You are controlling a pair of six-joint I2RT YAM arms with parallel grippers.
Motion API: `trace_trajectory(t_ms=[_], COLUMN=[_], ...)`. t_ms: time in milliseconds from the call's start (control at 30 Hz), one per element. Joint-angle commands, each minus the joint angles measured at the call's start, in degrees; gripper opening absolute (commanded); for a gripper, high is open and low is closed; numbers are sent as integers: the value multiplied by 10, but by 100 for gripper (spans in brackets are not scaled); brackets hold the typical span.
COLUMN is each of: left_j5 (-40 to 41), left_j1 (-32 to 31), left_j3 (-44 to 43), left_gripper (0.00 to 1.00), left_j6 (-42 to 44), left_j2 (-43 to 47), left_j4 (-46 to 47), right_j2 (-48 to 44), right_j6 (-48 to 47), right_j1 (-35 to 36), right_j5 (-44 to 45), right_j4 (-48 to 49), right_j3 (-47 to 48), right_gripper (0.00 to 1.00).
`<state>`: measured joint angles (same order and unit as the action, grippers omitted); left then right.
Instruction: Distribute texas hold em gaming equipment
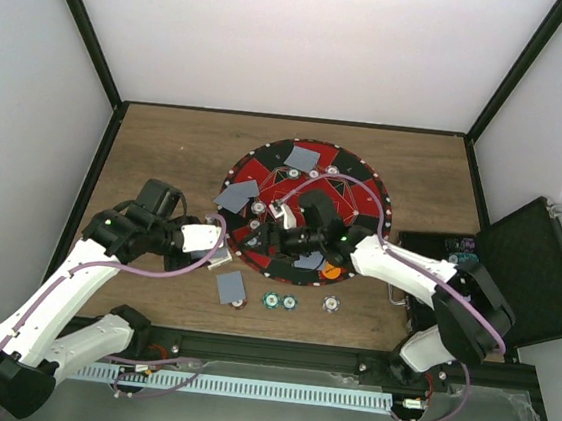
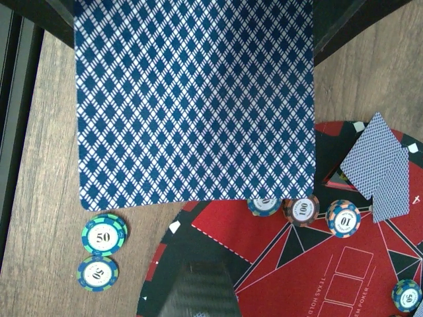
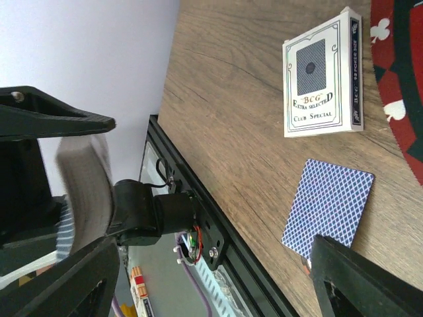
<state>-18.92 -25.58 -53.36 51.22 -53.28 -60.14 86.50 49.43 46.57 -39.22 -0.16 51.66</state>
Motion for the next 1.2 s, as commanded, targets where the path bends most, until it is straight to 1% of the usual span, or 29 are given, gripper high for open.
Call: trace_trajectory(t_ms=[0, 200, 467, 933, 1067, 1167], left_j5=[-8, -9, -9, -11, -11, -7], left_j1=[1, 1, 1, 1, 1, 1], left_j3=[-13, -15, -13, -11, -11, -10], left_gripper=[5, 5, 5, 5, 5, 5], left_j6=[6, 5, 4, 4, 3, 4], left_j2=[4, 2, 2, -2, -2, 0], left_j4=[-2, -2, 2, 5, 6, 5], right_j2=[-40, -22, 37, 176, 199, 205], right_j6=[0, 43, 71, 141, 144, 147], right_j1=[-8, 5, 29, 60, 59, 51], right_j5=[-8, -50, -76, -137, -134, -131], right_j4=[8, 79, 135, 260, 263, 267], right_j3=[0, 9, 43, 111, 120, 104], right_gripper=[81, 80, 80, 79, 78, 77])
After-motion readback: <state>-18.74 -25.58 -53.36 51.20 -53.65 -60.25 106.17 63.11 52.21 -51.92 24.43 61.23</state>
